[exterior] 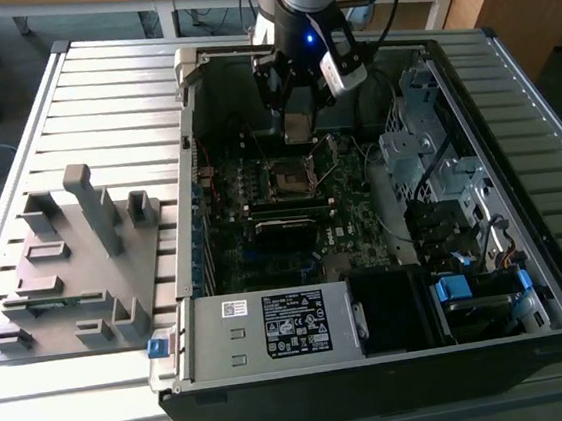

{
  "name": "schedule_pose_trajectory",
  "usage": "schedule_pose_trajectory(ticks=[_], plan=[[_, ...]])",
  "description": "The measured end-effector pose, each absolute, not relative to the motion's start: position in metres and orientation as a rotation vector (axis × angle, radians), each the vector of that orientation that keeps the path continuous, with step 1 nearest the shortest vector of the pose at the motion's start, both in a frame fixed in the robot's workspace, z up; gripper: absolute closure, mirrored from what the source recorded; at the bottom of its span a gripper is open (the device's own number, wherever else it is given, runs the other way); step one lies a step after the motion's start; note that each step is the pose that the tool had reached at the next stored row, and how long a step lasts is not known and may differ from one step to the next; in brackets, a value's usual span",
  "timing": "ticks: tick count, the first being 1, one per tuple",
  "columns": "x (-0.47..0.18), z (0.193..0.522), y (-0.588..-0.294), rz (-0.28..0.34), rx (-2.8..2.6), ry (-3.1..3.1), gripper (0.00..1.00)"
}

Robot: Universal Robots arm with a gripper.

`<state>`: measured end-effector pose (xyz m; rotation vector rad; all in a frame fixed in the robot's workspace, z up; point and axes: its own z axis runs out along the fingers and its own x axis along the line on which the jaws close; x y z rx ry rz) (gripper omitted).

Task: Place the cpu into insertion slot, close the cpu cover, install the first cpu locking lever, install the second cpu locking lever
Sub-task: 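Place the cpu into insertion slot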

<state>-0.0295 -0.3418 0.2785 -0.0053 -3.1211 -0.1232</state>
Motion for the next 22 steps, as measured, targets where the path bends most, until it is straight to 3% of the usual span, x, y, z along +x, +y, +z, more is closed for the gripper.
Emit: schedule_pose_trajectory(ticks=[22], plan=[[-0.0295,0.2737,-0.3418,-0.123,-0.001,-3.121,0.46]])
